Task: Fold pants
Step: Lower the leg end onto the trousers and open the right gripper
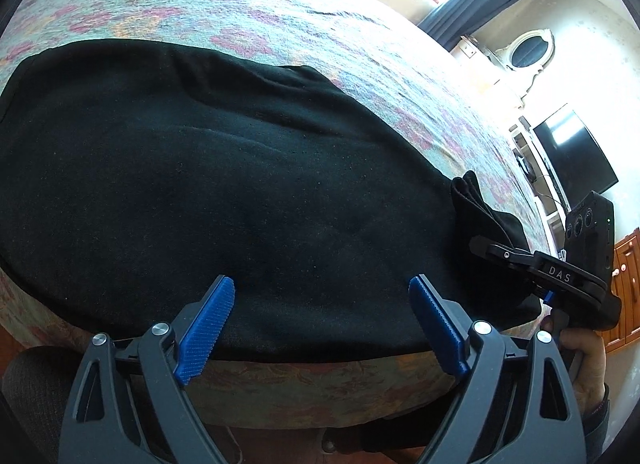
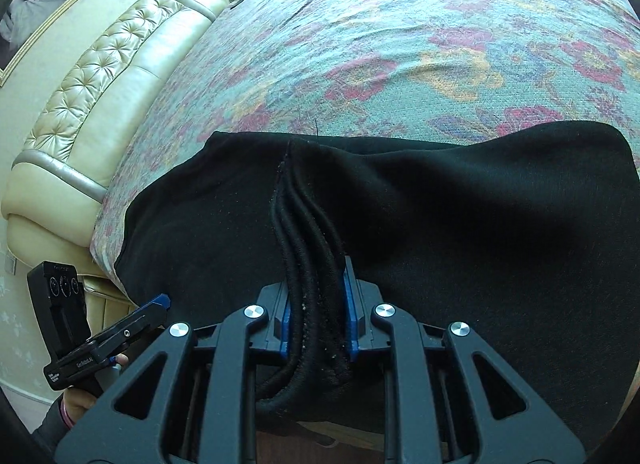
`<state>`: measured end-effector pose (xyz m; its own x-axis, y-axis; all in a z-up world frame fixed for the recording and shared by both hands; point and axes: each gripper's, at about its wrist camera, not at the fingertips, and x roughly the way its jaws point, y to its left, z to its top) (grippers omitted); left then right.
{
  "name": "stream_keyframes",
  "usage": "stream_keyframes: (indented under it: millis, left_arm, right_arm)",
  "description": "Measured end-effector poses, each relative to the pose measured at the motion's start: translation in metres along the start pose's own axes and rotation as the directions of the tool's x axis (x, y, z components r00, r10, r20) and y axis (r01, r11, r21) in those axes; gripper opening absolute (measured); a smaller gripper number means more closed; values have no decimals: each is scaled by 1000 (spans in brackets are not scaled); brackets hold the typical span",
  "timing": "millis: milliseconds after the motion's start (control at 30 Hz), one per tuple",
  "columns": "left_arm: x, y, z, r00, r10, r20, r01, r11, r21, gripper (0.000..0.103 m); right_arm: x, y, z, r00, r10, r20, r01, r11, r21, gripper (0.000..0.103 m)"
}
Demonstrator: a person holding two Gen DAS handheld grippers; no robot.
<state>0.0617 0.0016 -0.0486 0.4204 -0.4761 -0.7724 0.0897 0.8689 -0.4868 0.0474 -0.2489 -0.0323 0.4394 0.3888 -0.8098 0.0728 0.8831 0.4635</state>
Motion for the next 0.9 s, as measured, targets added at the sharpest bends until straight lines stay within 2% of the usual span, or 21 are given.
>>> stream_keyframes:
  millis: [233, 433, 600, 633, 800, 900]
  left_arm:
    - [2, 5, 0, 999, -36, 4, 37, 999, -36, 88]
    - [3, 3, 0, 999, -34, 2, 34, 999, -18, 88]
    - [7, 2, 1, 998, -65, 2, 65, 997, -32, 94]
    - [8, 4, 2, 997, -83, 5, 83, 996, -42, 97]
    - [11, 8, 8, 993, -120, -20, 119, 991, -67, 98]
    - [13, 8, 10, 992, -125, -23, 123, 990, -65, 98]
  right_arm:
    - [12, 6, -2, 1000, -14, -1, 14, 1000, 8, 24]
    - [18, 18, -7, 998, -55, 13, 55, 998, -25, 31]
    - [20, 25, -9, 997, -75, 28, 76, 996, -41, 35]
    - [20, 26, -10, 997, -75, 32, 77, 996, -44, 35]
    - [27, 32, -10, 999, -44, 16, 45, 998, -43, 35]
    - [30, 35, -11, 1000, -25, 10, 26, 999, -42, 45]
